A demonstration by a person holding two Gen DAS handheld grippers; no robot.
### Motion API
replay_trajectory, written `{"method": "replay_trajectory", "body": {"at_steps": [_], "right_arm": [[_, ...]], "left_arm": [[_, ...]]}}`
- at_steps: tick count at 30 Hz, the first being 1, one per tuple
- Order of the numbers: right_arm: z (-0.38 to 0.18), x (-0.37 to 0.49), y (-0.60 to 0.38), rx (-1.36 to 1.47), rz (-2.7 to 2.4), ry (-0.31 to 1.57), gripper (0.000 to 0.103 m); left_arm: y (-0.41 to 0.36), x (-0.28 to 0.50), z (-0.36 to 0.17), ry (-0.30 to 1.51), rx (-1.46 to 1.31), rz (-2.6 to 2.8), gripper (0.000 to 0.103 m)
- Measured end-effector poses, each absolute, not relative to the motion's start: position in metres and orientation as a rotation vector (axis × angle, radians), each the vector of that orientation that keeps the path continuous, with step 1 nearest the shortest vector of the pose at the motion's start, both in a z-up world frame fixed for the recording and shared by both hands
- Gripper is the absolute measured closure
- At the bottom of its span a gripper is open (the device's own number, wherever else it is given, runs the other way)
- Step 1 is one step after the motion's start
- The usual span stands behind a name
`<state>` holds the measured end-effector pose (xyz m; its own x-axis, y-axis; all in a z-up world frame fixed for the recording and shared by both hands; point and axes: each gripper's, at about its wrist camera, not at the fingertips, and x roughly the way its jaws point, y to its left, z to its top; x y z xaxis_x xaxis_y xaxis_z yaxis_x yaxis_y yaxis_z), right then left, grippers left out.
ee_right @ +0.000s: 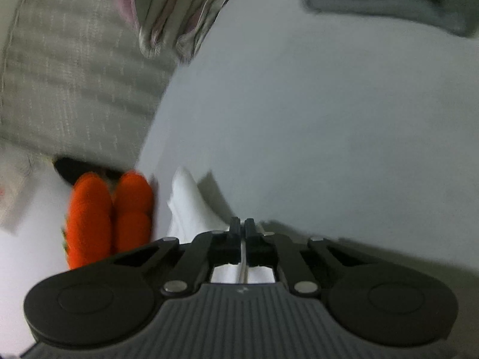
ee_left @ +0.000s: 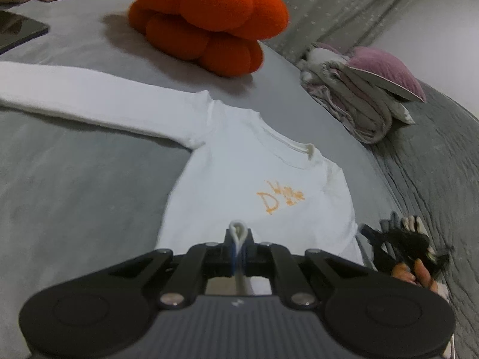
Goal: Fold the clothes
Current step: 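Hold the hem with the left gripper while the right gripper releases and moves toward the collar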
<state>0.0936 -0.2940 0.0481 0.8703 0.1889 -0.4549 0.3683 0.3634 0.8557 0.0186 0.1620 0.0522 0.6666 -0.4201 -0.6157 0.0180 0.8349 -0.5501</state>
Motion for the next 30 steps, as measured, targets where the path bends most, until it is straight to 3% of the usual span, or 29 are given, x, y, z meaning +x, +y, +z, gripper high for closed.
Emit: {"method": "replay_trajectory", "body": {"at_steps": [3,5,7,9,12,13,15,20,22,30], "right_arm": [[0.057,0.091,-0.296,1.122,-0.153,0.509,0.100],[0.078,0.098,-0.284,0.884,-0.128,0.525,0.096],[0.099,0.105,-0.265,0.646,-0.087,0.538,0.080],[0.108,0.112,-0.249,0.485,-0.019,0.565,0.056],[0.103,0.127,-0.230,0.333,0.047,0.626,0.056],[0.099,0.132,-0.225,0.293,0.057,0.646,0.065],[0.087,0.133,-0.222,0.250,0.058,0.699,0.093],[0.091,0.144,-0.226,0.224,0.060,0.675,0.090],[0.097,0.156,-0.225,0.203,0.069,0.657,0.081],[0.111,0.222,-0.230,0.242,0.074,0.625,0.080]], "left_arm": [[0.162,0.017,0.049,0.821,-0.543,-0.247,0.099],[0.162,0.016,0.047,0.827,-0.545,-0.242,0.099],[0.163,0.013,0.049,0.811,-0.558,-0.255,0.099],[0.163,0.009,0.052,0.786,-0.562,-0.272,0.099],[0.162,0.002,0.060,0.734,-0.548,-0.303,0.099],[0.161,-0.001,0.062,0.719,-0.540,-0.304,0.099],[0.160,-0.007,0.065,0.694,-0.521,-0.307,0.099],[0.151,-0.009,0.058,0.726,-0.441,-0.305,0.099],[0.150,-0.005,0.054,0.742,-0.430,-0.299,0.099],[0.149,0.006,0.056,0.744,-0.404,-0.325,0.099]]}}
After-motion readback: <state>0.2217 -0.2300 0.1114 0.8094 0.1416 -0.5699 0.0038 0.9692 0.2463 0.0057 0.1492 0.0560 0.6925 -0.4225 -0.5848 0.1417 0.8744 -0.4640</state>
